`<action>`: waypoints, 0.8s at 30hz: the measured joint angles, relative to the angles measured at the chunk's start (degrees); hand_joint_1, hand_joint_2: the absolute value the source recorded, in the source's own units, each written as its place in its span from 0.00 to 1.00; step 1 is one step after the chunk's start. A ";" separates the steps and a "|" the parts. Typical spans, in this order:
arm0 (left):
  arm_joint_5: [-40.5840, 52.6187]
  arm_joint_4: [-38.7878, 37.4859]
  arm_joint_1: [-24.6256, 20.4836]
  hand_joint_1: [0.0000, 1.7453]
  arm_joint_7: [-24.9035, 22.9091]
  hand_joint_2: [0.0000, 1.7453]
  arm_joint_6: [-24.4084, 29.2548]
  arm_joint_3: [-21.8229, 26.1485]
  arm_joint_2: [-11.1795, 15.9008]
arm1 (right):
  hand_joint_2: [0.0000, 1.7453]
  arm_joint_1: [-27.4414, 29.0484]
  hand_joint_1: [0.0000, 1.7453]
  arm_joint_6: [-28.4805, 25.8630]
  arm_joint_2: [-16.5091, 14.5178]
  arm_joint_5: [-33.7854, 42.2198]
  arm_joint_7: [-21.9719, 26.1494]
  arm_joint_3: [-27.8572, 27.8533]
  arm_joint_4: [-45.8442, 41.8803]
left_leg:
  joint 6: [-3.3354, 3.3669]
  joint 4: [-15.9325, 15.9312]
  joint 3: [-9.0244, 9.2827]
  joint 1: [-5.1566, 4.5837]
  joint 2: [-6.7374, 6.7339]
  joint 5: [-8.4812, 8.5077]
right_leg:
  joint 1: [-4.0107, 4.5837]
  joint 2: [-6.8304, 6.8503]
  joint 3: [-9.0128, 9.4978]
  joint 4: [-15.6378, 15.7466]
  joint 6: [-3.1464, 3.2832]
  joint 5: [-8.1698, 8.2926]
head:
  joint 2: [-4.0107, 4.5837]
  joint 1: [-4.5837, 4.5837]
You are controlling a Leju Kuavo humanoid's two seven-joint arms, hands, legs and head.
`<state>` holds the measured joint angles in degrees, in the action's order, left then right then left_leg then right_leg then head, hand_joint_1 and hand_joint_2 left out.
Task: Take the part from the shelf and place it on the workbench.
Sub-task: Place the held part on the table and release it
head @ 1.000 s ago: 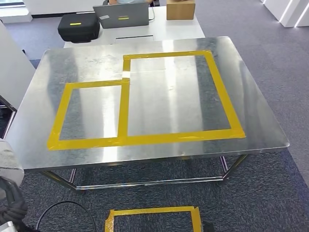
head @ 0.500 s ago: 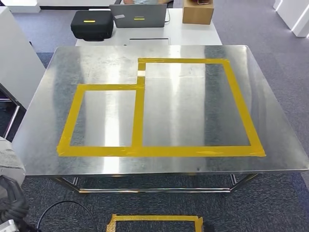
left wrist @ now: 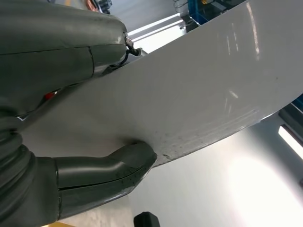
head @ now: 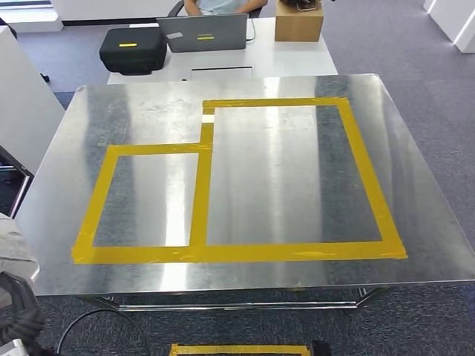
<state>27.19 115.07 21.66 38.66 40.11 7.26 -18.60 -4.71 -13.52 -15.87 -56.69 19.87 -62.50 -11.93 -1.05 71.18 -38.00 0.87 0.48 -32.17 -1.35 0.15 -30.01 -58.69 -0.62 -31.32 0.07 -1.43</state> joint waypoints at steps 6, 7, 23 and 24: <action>0.52 -2.60 0.06 1.00 0.00 1.00 0.00 0.00 -0.04 | 1.00 -0.12 0.00 -0.04 0.01 0.03 0.05 0.02 0.00 | 1.09 -10.92 4.09 -0.59 -0.29 4.24 | 0.14 0.33 1.78 0.84 -1.59 -1.72 | 0.00 0.25; 0.86 -3.21 0.07 1.00 0.00 1.00 -0.01 -0.01 -0.03 | 1.00 -0.12 0.00 0.01 0.02 0.00 0.09 0.02 0.00 | 1.14 -11.23 4.15 -0.55 -0.21 4.33 | 0.17 0.40 2.10 1.05 -1.41 -1.54 | 0.00 0.38; 11.29 -10.52 -3.04 1.00 -10.02 1.00 -0.85 -2.37 5.62 | 1.00 -0.20 0.00 1.18 0.09 -2.41 -0.19 0.83 0.00 | 2.13 -11.73 5.07 -0.58 -0.22 3.68 | 0.17 0.41 3.76 3.59 -2.25 -1.52 | 0.00 0.43; 11.50 -10.97 -3.45 1.00 -10.47 1.00 -0.98 -2.39 6.32 | 1.00 -0.19 0.00 1.23 0.09 -2.55 -0.28 1.00 0.00 | 2.13 -11.75 5.13 -0.57 -0.22 3.68 | 0.18 0.41 3.80 3.59 -2.30 -1.50 | 0.00 0.44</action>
<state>38.69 104.09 18.22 28.20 39.13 4.87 -12.28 -4.90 -12.29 -15.78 -59.24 19.59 -61.50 -11.93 1.08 59.44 -32.87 0.30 0.27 -28.49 -1.17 0.56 -26.21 -55.10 -2.92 -32.83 0.07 -0.99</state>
